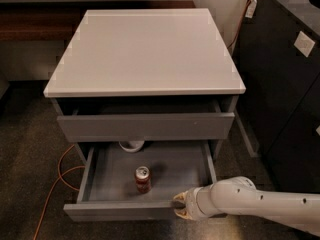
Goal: Pick coke can from middle drawer and place on counter
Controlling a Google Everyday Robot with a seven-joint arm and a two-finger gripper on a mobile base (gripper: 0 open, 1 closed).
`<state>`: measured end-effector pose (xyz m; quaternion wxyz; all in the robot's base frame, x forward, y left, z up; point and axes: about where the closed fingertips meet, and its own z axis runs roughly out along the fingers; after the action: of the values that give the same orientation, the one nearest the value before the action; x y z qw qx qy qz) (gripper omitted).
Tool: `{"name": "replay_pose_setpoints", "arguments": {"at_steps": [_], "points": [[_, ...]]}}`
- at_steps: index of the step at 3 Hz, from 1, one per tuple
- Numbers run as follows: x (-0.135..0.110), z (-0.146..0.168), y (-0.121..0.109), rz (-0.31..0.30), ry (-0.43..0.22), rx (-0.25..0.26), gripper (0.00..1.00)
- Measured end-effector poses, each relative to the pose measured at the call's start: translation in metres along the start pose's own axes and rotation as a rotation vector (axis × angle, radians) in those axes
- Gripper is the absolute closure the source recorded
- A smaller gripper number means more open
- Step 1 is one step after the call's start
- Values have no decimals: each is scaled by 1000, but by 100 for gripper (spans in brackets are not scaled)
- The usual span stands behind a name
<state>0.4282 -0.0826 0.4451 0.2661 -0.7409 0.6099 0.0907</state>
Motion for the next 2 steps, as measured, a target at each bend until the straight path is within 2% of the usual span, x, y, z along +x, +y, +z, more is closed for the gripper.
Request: {"name": "replay_pose_setpoints", "arguments": {"at_steps": [2], "points": [[-13, -5, 17, -18, -16, -17, 100]]}}
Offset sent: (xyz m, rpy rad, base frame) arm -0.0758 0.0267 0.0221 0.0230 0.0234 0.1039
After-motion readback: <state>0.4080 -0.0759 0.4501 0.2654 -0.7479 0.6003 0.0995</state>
